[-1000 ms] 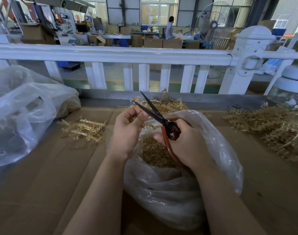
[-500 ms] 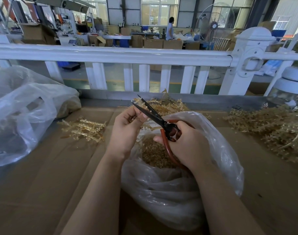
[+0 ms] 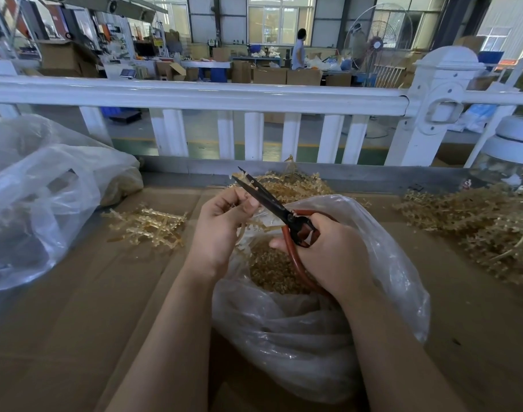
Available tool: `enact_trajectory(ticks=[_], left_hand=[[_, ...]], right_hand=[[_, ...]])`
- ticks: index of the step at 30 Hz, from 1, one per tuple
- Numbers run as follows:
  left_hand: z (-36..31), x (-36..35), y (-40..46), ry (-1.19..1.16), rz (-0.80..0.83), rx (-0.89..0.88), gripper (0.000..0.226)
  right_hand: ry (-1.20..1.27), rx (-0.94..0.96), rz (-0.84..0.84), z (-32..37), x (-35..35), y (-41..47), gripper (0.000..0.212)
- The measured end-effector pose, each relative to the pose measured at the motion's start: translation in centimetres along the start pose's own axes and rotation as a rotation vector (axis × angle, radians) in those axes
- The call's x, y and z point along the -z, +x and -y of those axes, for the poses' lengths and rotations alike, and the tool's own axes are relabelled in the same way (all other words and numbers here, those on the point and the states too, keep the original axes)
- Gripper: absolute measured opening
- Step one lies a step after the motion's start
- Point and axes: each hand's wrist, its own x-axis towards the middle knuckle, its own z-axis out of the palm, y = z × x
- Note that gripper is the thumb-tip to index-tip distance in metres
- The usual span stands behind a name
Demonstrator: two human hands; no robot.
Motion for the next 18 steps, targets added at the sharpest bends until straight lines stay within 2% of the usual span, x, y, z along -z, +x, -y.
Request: enact_trajectory(ticks=[6, 12, 18], left_hand=[[0.06, -0.19, -0.14, 0.063, 0.042, -0.034, 0.017], [0.13, -0.49, -0.24, 0.066, 0.086, -0.027, 0.007], [0.17, -0.43, -0.29, 0.047, 0.089, 0.009, 0.009]], right_hand=[[-0.046, 0.02, -0.006, 0.07, 0.17, 0.05, 0.077], [-0.005, -0.012, 0.0, -0.03, 0.02, 0.05, 0.079], [-0.013, -0.018, 0.008, -0.13, 0.1, 0.0, 0.078]])
